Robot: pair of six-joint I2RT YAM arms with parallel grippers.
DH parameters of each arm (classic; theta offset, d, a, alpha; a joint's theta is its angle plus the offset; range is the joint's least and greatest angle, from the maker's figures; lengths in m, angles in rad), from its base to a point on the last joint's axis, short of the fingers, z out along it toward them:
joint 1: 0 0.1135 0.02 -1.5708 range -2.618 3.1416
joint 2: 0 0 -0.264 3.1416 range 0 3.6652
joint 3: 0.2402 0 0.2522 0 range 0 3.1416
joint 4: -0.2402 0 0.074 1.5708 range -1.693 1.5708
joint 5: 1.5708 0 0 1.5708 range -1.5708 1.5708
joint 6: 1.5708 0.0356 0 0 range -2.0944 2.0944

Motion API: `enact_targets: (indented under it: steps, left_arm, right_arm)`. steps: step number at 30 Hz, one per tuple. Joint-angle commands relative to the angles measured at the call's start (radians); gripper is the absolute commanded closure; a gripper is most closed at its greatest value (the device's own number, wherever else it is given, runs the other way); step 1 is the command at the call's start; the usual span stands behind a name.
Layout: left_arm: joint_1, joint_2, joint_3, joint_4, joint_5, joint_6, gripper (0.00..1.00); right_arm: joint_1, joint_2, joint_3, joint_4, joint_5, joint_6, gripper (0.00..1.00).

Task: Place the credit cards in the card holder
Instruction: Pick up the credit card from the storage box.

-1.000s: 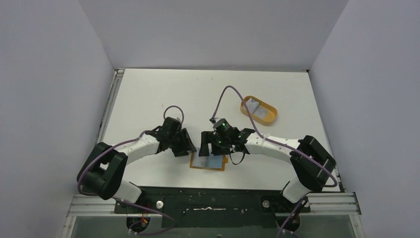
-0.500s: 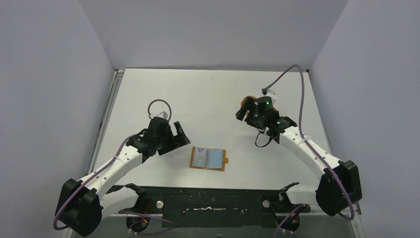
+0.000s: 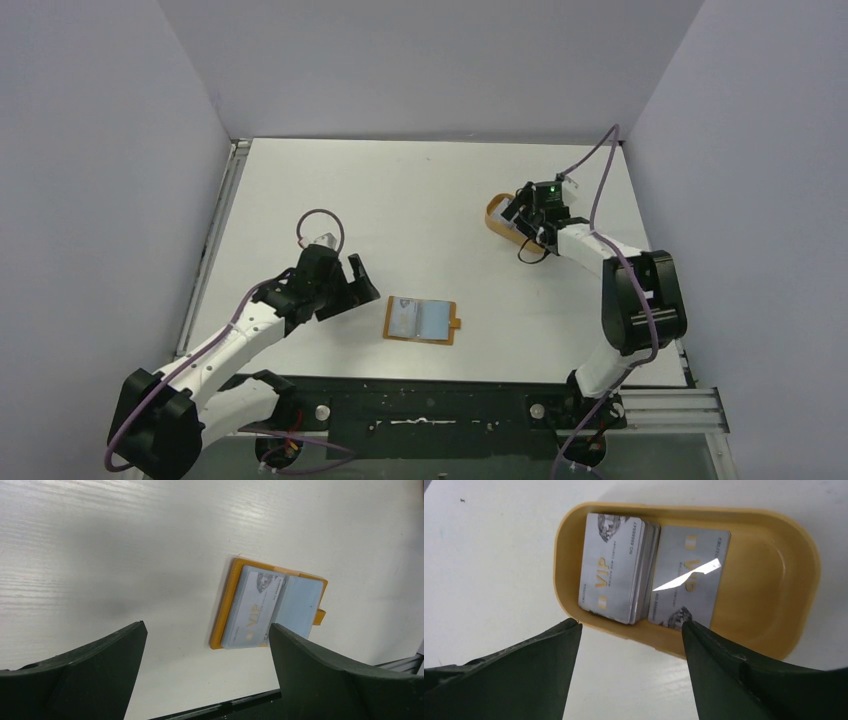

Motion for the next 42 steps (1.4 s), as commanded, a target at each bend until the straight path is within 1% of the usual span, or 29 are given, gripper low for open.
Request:
enact_targets:
  steps: [1,6,15,19,28,34,42]
  left_arm:
    - [0.005,-0.008,-0.009,0.046,0.024,-0.005,0.08]
    - [0.008,0.001,-0.013,0.053,0.018,-0.011,0.09]
    - [0.011,0.078,0.003,0.080,0.037,-0.019,0.13]
    - [0.011,0.100,0.005,0.091,0.043,-0.022,0.14]
    - [0.011,0.120,0.007,0.099,0.050,-0.020,0.15]
    - [0.011,0.125,0.008,0.099,0.051,-0.021,0.16]
    - [0.011,0.128,0.023,0.096,0.049,-0.011,0.17]
  right_arm:
    - [-0.019,0.064,0.088,0.150,0.035,0.028,0.25]
    - [-0.038,0.134,0.111,0.180,0.011,0.052,0.27]
    - [-0.038,0.227,0.209,0.078,0.005,0.035,0.34]
    - [-0.038,0.246,0.225,0.029,0.003,0.029,0.39]
    - [-0.041,0.274,0.215,0.009,-0.010,0.018,0.49]
    - [-0.055,0.245,0.162,0.042,-0.019,0.027,0.58]
    - [-0.075,0.202,0.104,0.067,-0.023,0.031,0.64]
